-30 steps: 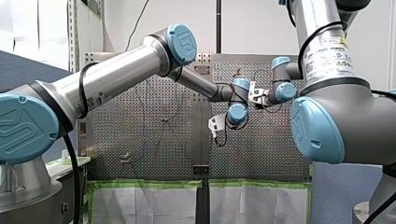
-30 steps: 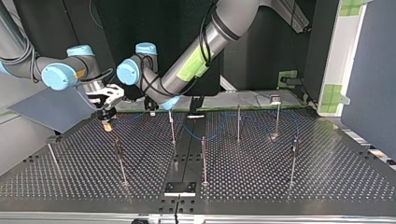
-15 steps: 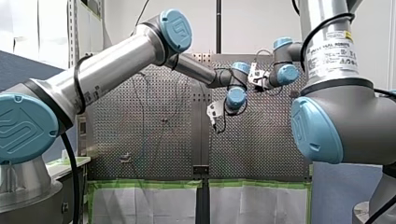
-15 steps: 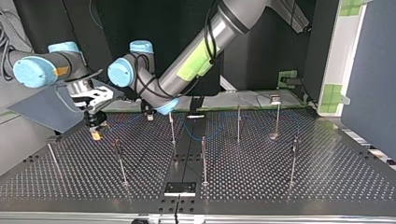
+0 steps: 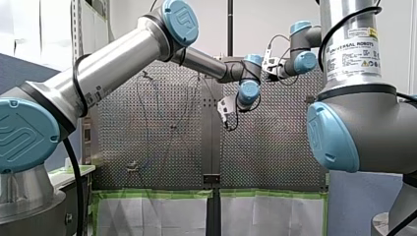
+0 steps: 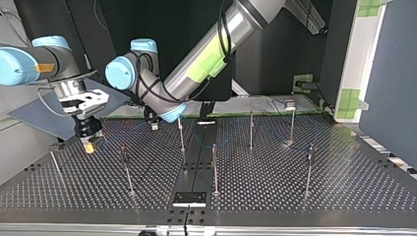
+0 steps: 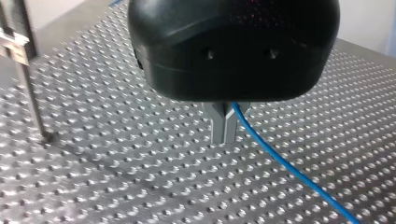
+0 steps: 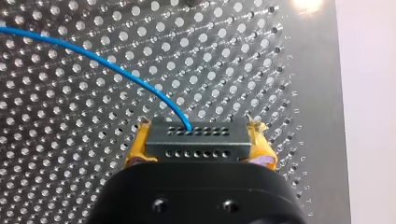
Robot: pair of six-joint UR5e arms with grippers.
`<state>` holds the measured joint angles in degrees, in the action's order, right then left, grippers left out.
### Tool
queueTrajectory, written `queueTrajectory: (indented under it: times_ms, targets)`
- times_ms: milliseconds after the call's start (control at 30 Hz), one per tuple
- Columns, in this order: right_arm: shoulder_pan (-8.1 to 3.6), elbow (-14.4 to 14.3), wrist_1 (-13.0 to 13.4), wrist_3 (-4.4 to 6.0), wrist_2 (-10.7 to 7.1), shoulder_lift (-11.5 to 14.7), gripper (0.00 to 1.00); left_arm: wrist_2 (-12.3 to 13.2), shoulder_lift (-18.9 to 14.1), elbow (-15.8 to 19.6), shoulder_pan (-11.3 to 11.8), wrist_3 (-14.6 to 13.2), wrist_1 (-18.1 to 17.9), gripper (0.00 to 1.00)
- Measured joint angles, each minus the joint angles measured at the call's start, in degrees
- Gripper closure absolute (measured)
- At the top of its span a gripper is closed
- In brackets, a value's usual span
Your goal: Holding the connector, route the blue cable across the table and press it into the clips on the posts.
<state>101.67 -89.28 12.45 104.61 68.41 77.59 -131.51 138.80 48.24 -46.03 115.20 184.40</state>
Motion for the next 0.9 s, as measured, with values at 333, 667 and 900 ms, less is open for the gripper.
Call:
queueTrajectory:
  times_ms: [333, 667, 900]
  targets:
    - [0.00, 0.0, -0.8, 0.00, -0.05, 0.2, 1.00, -0.3, -2.9, 0.0, -0.1, -0.1, -0.3, 0.98]
    - [-0.16, 1.2, -2.3, 0.00, -0.94, 0.5, 1.00, 0.0, -4.7, 0.0, 0.8, -0.2, -0.9, 0.98]
    - [-0.19, 2.0, -3.1, 0.00, -1.83, 0.6, 1.00, 0.0, -4.8, -1.2, 1.3, -1.0, -2.9, 0.98]
